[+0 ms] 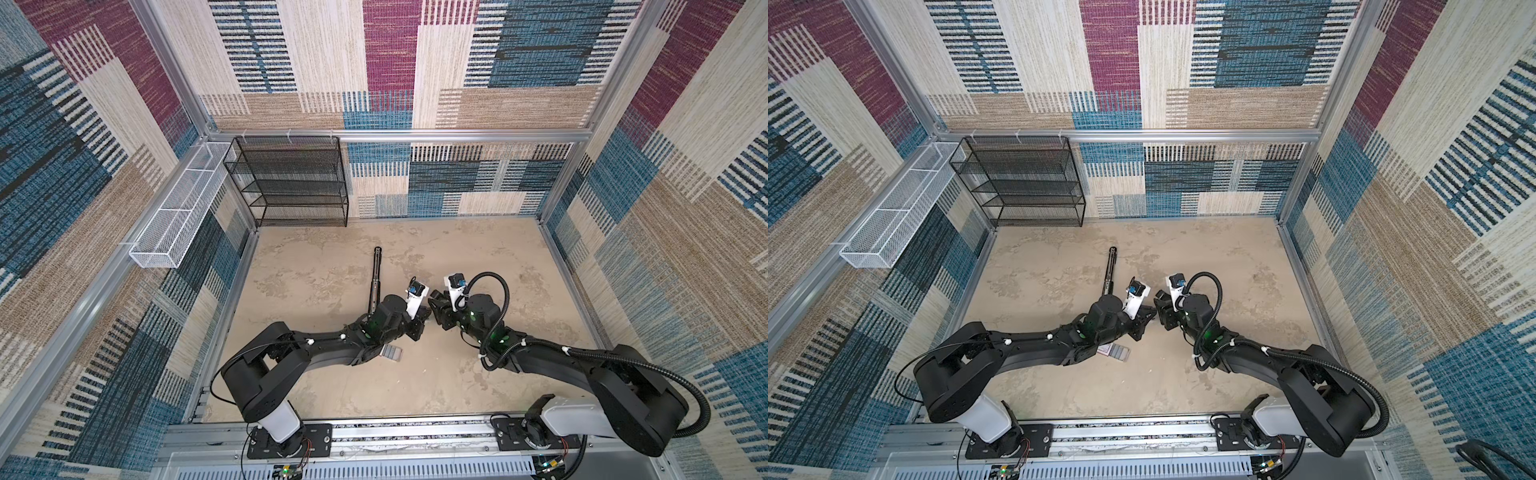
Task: Load the staples into the stapler
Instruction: 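Press the stapler's top arm down with the right gripper onto the base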
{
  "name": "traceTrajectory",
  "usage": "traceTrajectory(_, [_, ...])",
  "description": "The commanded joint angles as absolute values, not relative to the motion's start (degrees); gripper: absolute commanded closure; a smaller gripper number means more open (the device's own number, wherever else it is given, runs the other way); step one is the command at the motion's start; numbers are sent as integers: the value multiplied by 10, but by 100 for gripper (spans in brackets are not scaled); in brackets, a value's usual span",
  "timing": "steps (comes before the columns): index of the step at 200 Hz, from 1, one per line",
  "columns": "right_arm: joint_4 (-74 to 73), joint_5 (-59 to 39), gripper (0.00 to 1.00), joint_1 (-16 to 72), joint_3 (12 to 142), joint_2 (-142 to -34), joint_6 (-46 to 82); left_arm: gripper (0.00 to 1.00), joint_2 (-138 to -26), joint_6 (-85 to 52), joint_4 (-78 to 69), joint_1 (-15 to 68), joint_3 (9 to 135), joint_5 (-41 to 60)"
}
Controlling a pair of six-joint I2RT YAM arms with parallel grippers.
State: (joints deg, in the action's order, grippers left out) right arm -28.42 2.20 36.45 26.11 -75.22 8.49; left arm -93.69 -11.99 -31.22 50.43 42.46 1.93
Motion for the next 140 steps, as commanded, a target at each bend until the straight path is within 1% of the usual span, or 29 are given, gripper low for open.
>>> traceTrajectory(1, [-320,-46,39,369,258,-741,116,100,-938,-122,-322,506,419,40])
traceTrajectory(79, [-286,-87,33,369,236,-688,115,100,-952,-116,-323,506,415,32])
traceTrajectory(140, [-248,-12,32,359,198,-632,142,100,-985,-100,-316,506,425,3])
